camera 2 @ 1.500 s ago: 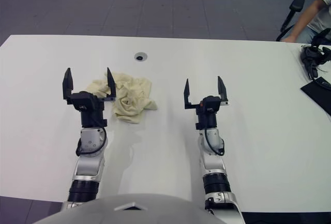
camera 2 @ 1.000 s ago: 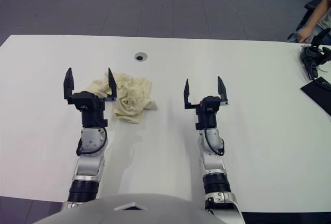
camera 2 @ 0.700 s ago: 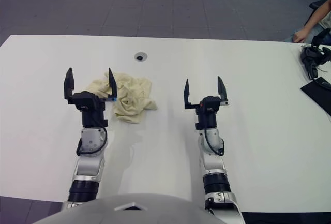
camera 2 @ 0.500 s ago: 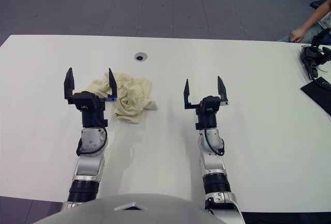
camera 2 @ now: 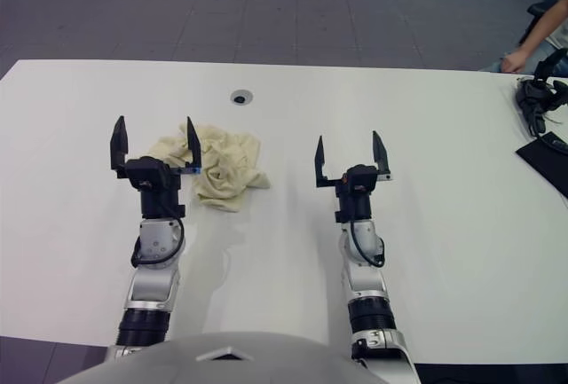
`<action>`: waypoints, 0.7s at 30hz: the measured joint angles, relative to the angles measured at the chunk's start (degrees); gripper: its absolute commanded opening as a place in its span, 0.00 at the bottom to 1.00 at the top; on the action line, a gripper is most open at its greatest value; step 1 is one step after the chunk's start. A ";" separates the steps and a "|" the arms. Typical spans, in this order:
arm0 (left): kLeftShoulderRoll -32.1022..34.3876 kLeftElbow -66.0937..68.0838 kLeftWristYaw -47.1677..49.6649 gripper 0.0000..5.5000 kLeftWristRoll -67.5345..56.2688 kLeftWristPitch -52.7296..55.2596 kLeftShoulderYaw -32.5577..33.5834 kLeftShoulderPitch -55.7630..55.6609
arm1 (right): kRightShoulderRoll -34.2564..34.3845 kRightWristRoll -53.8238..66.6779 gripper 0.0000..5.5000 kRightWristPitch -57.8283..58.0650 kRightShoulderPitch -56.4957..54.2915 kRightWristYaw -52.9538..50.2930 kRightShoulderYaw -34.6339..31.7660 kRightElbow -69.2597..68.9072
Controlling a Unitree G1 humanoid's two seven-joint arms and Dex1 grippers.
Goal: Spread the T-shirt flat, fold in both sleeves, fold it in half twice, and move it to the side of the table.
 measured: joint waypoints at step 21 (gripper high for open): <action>35.22 5.00 -42.59 0.98 -17.57 5.63 4.79 -14.26 | 1.28 -1.25 0.98 0.45 -4.30 -0.36 1.30 5.49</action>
